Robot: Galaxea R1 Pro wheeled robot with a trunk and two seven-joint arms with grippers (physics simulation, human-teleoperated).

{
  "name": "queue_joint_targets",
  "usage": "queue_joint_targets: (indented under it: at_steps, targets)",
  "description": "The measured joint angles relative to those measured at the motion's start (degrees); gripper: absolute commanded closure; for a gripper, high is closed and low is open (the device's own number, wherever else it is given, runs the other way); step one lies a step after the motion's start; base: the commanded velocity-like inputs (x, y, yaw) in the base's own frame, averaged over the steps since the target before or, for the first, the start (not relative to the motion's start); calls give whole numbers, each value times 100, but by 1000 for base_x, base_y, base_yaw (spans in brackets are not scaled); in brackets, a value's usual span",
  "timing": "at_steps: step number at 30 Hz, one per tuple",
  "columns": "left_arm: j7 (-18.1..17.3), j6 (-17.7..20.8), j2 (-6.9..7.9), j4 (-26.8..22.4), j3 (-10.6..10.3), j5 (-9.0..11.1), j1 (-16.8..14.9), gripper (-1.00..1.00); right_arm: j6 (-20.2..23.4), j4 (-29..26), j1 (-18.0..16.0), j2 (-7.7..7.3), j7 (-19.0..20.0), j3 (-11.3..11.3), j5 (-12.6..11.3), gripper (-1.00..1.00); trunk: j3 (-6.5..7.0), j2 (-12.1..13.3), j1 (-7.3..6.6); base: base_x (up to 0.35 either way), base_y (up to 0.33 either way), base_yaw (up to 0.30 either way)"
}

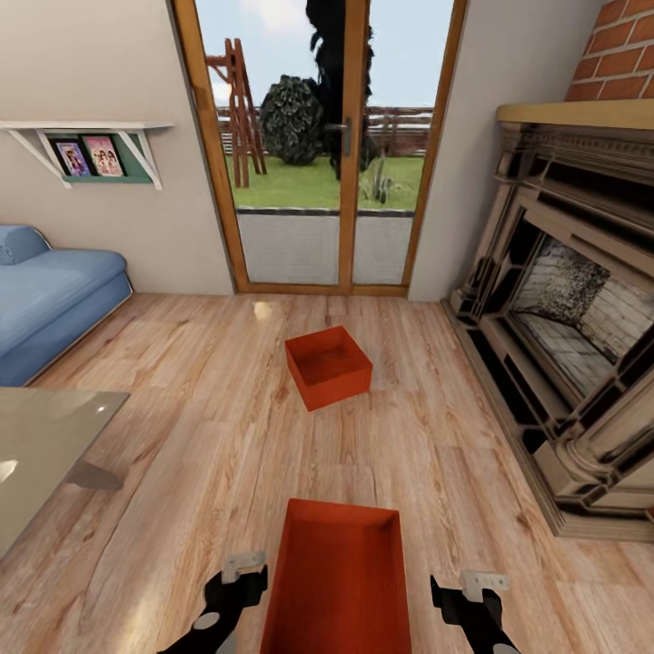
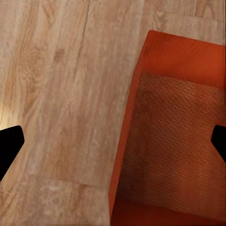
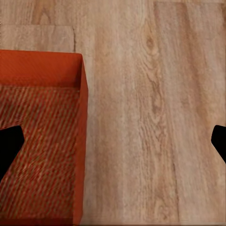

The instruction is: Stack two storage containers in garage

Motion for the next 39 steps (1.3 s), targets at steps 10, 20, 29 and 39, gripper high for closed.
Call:
queue_joint_targets:
  at_steps: [10,20,29,39]
  targets:
    - [709,-9,-129,11,-562,-4,0,-100,6,253,0,-31,479,-56,-44,-100,0,0,0,0,0,0]
    - [826,15,-154,16,-572,-2,0,-100,-12,258,0,-45,602,-70,-28,-100,0,0,0,0,0,0]
    - [766,38,-156,21,-573,4,0,-100,-20,253,0,-46,588,-409,-13,-100,0,0,0,0,0,0]
    - [761,39,-161,23,-572,4,-1,-100,-20,255,1,-46,589,-445,-18,-100,0,0,0,0,0,-132]
